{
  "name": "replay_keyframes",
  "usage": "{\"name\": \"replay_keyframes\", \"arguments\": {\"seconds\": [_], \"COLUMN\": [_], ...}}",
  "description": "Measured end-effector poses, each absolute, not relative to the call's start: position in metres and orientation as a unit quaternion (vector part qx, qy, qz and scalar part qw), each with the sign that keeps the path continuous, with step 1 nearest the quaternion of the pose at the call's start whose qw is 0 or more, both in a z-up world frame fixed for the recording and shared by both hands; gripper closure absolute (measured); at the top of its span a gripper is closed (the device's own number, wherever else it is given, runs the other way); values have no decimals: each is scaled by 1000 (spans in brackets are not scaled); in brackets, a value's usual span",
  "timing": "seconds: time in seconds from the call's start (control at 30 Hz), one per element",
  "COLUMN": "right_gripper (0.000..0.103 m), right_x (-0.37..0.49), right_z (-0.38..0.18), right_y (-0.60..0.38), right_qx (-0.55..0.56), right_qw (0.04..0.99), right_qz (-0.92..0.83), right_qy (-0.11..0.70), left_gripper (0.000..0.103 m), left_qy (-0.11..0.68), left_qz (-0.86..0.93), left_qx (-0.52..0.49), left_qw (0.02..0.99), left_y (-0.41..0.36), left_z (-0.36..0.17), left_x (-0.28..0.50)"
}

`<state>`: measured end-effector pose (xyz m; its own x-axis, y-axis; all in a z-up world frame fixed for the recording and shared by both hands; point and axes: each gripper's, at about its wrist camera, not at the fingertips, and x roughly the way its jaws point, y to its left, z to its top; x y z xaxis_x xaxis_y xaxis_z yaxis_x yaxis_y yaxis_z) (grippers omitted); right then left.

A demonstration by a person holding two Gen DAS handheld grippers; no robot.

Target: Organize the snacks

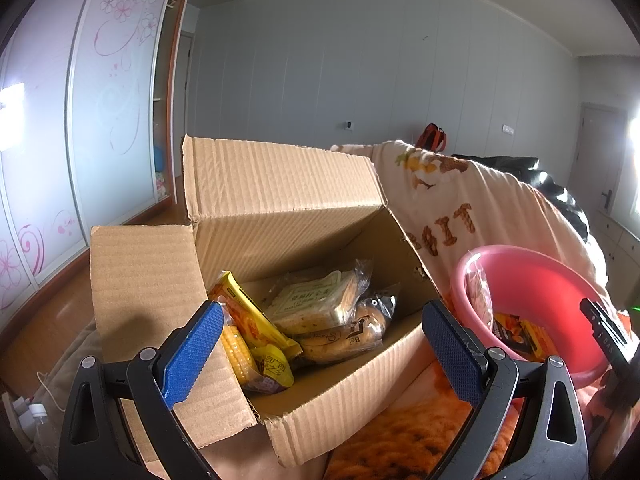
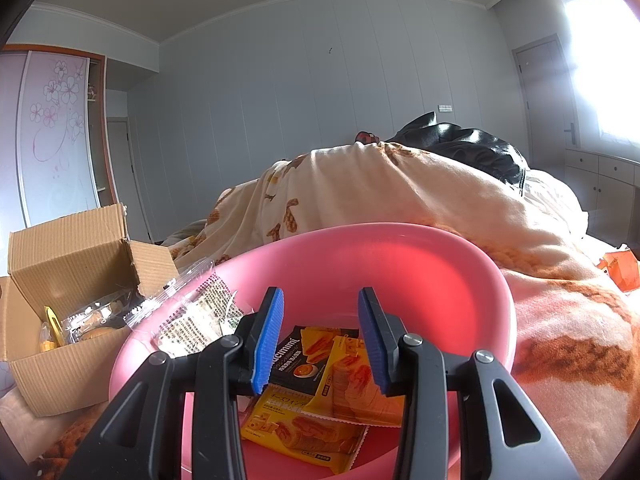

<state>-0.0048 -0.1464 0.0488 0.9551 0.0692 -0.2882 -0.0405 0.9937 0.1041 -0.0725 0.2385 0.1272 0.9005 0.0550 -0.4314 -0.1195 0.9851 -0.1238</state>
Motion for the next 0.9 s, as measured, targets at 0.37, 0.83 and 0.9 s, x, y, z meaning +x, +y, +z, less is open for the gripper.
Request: {"name": "replay_keyframes", "arguments": {"seconds": [0.37, 0.83, 0.9], "right_gripper": [67, 67, 66], "right_x": [-5, -5, -5], "right_z": [49, 49, 49], "right_y": [-147, -147, -147], "right_qx": [49, 49, 49], "right_qw": [987, 988, 988], "right_qz": [27, 27, 27], "right_qy": [147, 147, 147], "left_gripper": [5, 5, 5], "left_qy": [220, 220, 220], "left_qz": [45, 45, 46], "left_qx": [-72, -72, -72], "left_qw": [972, 972, 972], "left_y": [239, 239, 239], "left_z": [127, 127, 127], "left_x": [-71, -71, -71]}}
